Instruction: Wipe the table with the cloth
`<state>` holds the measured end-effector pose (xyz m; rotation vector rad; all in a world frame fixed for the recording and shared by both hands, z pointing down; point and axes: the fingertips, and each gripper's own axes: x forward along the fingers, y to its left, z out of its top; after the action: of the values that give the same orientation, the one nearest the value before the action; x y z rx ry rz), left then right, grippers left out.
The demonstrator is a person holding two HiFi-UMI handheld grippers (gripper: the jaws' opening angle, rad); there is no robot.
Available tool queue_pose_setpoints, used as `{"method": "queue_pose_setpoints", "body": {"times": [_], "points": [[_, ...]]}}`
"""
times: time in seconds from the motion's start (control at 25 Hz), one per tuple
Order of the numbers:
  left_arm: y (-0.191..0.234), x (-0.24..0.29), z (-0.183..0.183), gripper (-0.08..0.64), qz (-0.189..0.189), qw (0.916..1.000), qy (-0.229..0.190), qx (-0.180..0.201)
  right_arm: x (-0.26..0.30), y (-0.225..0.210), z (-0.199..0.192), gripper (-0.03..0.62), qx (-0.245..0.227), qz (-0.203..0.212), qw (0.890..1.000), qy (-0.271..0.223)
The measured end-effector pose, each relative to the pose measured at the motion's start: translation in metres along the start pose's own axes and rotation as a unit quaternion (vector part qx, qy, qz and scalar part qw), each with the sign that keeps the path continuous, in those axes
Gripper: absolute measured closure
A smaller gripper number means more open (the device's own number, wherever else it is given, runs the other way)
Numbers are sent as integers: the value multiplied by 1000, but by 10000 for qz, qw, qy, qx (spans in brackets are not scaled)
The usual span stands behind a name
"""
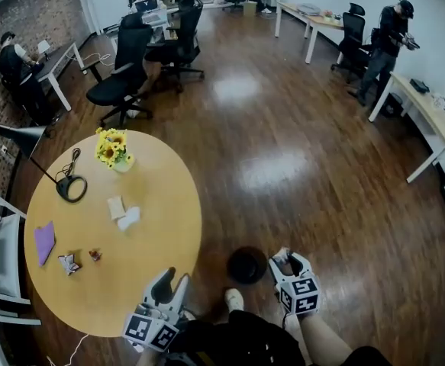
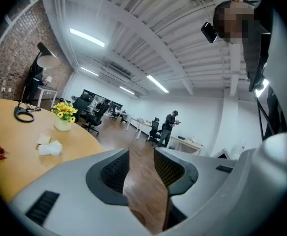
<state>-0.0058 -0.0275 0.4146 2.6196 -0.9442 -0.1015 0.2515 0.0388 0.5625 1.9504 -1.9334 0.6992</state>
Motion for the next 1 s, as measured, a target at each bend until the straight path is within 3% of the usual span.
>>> {"method": "queue_pose_setpoints", "body": {"times": [0.12, 0.44, 0.76, 1.0], "points": [[-10, 20, -17, 407, -128, 9997, 217, 67, 0, -10, -21, 391, 14, 48, 9998, 204], [-19, 50, -82, 411, 45, 9962, 869, -52, 26, -3, -83, 390, -302, 417, 9939, 979], [-33, 57, -165, 411, -132, 9806, 1942, -240, 68, 9, -139, 388, -318, 625, 9842, 1625], [-36, 56, -192, 411, -115, 9728, 2270, -447, 93, 18, -181, 380, -381, 666, 9723, 2206]]}}
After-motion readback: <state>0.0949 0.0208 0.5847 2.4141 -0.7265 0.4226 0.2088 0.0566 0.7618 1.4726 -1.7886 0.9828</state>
